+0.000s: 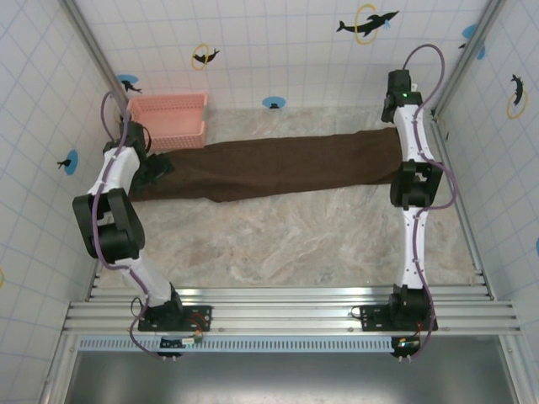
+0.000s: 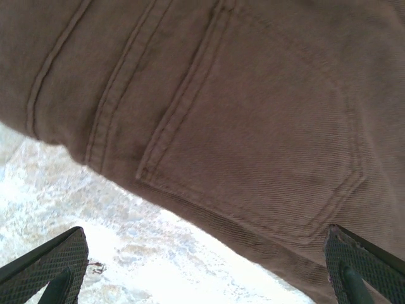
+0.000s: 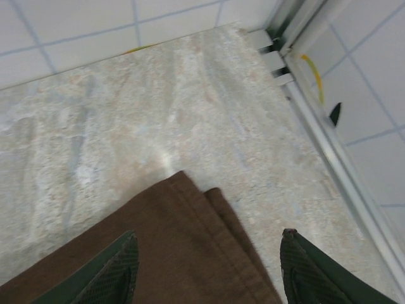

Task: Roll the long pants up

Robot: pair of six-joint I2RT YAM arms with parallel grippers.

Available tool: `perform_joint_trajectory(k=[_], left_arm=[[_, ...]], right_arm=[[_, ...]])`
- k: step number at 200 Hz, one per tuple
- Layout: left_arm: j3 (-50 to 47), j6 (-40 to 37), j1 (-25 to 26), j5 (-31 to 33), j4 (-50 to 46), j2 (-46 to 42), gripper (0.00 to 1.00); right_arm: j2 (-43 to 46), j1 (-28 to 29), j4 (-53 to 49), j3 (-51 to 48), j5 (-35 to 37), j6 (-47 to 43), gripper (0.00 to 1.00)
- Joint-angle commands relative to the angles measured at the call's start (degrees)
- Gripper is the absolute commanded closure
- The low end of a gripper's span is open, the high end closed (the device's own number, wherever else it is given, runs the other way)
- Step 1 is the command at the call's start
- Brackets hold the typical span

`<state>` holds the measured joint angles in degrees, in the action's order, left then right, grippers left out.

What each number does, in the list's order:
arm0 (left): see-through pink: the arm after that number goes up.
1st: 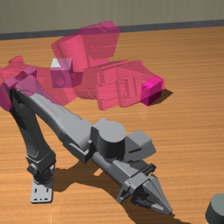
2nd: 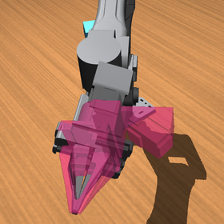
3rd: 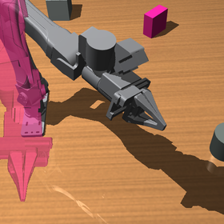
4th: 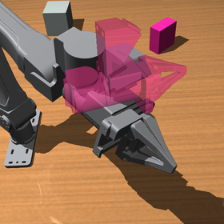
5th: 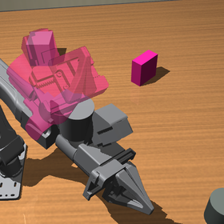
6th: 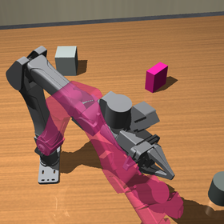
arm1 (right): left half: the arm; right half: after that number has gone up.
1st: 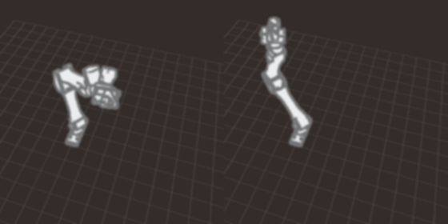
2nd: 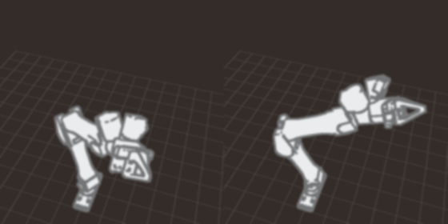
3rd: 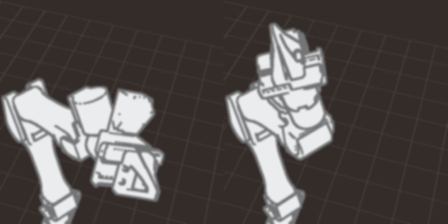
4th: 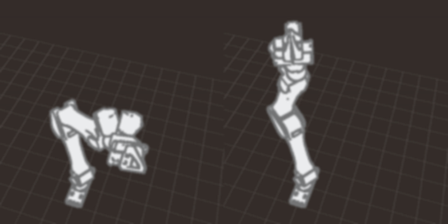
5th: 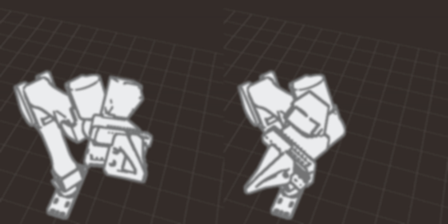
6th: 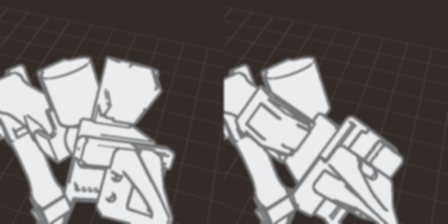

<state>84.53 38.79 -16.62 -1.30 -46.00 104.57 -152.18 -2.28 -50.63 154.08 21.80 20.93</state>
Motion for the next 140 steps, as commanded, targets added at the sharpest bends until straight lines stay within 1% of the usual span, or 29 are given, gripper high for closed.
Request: perform_joint_trajectory(k=[1, 14, 27, 37, 55, 66, 84, 101, 119, 133, 140], left_arm=[[7.6, -10.0, 4.4, 2.7, -4.4, 3.2, 0.03], [7.4, -10.3, 5.4, 2.4, -4.1, 3.4, 0.02], [4.5, -7.3, 5.6, 1.9, -2.1, 2.5, 0.03], [1.8, -5.5, 5.6, 1.0, 0.1, 2.1, 0.03], [-0.5, -3.4, 6.5, 0.7, 0.9, 3.1, 0.02], [-0.4, -2.9, 7.6, 1.5, -0.2, 4.4, 0.02], [1.0, -2.0, 9.1, 4.3, -2.8, 7.3, 0.03], [2.1, -1.4, 10.5, 5.9, -3.4, 9.4, 0.03], [2.9, -1.5, 11.6, 6.7, -2.5, 10.8, 0.03], [4.0, -1.6, 12.4, 8.3, -3.3, 12.4, 0.03], [4.5, -1.7, 12.5, 8.2, -3.7, 13.6, 0.03]], right_arm=[[7.1, 4.2, -1.2, -1.8, -4.8, 0.6, 0.37], [8.9, 7.2, -3.8, -3.8, -8.3, 0.4, 0.37], [10.4, 10.5, -5.7, -7.1, -10.7, 0.9, 0.35], [11.3, 12.9, -6.1, -9.9, -13.8, 1.1, 0.34], [10.9, 16.9, -8.1, -12.2, -16.0, 1.0, 0.3], [10.0, 18.4, -9.5, -12.3, -18.2, 1.4, 0.29], [8.4, 19.7, -10.9, -12.7, -19.6, 1.9, 0.28], [7.1, 19.6, -12.2, -13.4, -20.6, 1.9, 0.27], [6.3, 19.2, -13.3, -14.9, -20.0, 0.4, 0.27], [6.0, 18.9, -14.1, -16.4, -18.7, -0.4, 0.25], [5.6, 18.6, -14.6, -16.9, -19.1, -0.9, 0.25]])
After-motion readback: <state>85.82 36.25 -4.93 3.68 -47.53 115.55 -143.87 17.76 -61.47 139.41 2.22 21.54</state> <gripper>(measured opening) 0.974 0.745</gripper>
